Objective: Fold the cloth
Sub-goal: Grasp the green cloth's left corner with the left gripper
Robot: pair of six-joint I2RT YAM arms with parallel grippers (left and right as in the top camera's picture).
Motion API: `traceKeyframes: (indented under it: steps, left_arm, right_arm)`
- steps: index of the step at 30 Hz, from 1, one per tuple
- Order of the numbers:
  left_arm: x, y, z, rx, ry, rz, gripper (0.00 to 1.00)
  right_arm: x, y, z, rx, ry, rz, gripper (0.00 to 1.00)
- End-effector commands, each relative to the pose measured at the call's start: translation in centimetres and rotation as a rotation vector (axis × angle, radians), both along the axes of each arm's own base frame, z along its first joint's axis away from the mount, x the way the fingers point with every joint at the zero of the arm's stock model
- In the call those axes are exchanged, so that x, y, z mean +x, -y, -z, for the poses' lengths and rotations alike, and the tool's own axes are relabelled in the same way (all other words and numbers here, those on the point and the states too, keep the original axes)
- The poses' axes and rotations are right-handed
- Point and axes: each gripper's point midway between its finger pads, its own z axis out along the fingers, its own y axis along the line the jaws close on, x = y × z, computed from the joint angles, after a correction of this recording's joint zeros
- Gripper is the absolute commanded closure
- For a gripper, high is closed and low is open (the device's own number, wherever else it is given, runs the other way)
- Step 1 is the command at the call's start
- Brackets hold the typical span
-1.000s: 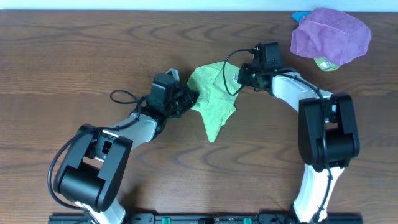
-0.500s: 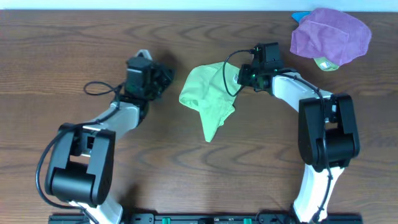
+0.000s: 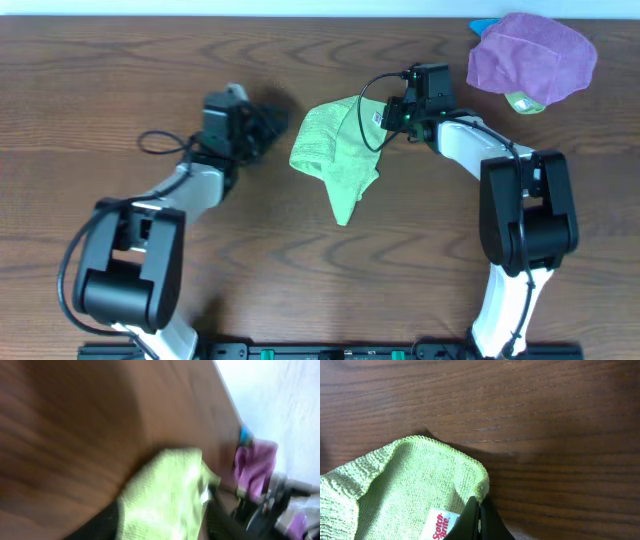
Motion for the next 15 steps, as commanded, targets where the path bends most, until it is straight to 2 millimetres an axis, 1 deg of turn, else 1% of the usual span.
traceKeyframes:
  steps: [1, 2, 3, 5, 7, 15]
  left_arm:
    - [-1.6, 3.4, 0.3, -0.016, -0.031, 0.107, 0.18]
    - [-2.2, 3.8, 0.7, -0.014, -0.059, 0.115, 0.13]
    - [-2.7, 4.0, 1.1, -0.013, -0.091, 0.115, 0.10]
    - [-3.7, 4.3, 1.6, -0.038, -0.146, 0.131, 0.09]
    - [-4.3, 4.9, 1.4, -0.076, -0.172, 0.162, 0.09]
    - [-5.2, 5.6, 1.2, -0.131, -0.225, 0.184, 0.08]
  right_arm:
    - [0.3, 0.3, 0.2, -0.008, 0.001, -0.001, 0.99]
    - [0.3, 0.3, 0.3, -0.009, -0.003, -0.001, 0.99]
    - [0.2, 0.3, 0.3, -0.010, -0.009, -0.001, 0.99]
    - [-0.1, 0.4, 0.5, -0.012, -0.021, -0.001, 0.99]
    - [-0.3, 0.4, 0.7, -0.015, -0.034, -0.002, 0.99]
    - [-0.5, 0.5, 0.8, -0.016, -0.043, -0.002, 0.99]
